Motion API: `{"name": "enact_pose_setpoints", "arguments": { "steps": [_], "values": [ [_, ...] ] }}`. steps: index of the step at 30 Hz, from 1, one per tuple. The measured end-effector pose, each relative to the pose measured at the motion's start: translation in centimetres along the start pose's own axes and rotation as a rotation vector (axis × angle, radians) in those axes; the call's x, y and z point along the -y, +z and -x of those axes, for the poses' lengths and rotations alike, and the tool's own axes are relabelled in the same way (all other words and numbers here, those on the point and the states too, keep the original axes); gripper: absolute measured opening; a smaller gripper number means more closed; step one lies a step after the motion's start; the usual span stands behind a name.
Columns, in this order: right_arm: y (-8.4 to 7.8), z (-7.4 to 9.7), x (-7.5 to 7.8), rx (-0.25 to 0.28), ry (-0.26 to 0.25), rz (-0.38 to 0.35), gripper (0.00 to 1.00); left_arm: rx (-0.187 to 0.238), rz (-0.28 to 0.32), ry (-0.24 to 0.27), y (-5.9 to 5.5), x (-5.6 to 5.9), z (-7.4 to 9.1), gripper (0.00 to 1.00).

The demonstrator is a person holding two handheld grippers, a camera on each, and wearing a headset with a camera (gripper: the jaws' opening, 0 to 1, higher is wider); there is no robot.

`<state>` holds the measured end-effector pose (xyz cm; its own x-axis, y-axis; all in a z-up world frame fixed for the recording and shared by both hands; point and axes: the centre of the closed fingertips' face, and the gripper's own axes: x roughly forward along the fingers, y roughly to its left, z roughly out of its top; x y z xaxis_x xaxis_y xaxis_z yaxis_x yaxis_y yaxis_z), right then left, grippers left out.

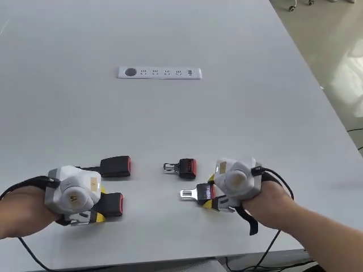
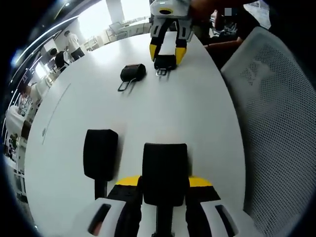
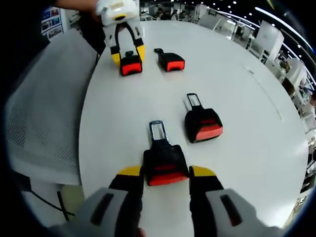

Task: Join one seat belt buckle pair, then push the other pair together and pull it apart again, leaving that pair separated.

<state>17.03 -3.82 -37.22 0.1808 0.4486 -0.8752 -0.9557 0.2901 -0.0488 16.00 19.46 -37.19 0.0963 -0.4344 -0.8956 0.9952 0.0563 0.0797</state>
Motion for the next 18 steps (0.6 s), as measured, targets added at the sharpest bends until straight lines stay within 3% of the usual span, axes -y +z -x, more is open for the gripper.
{"name": "enact_pose_setpoints", "arguments": {
  "steps": [1, 2, 3, 10, 18],
  "values": [
    [-0.60, -0.15, -0.06, -0.033, 0.000, 0.036, 0.37, 0.001, -0.006, -0.003, 0.04, 0.06, 0.02, 0.34],
    [-0.13, -0.14, -0.02, 0.007, 0.009, 0.015, 0.37, 0.003, -0.014, -0.008, 0.02, 0.06, -0.03, 0.34],
    [-0.19, -0.14, -0.08, 0.007, 0.019, -0.018, 0.37, 0.003, -0.014, -0.010, -0.03, 0.04, -0.07, 0.34],
    [-0.16, -0.31, 0.00, -0.013, 0.059, 0.020, 0.35, -0.027, -0.019, -0.024, -0.02, 0.10, -0.21, 0.33],
    [-0.08, -0.32, -0.11, -0.015, 0.053, -0.002, 0.35, -0.039, -0.006, -0.025, 0.00, 0.19, -0.13, 0.33]
  ]
}}
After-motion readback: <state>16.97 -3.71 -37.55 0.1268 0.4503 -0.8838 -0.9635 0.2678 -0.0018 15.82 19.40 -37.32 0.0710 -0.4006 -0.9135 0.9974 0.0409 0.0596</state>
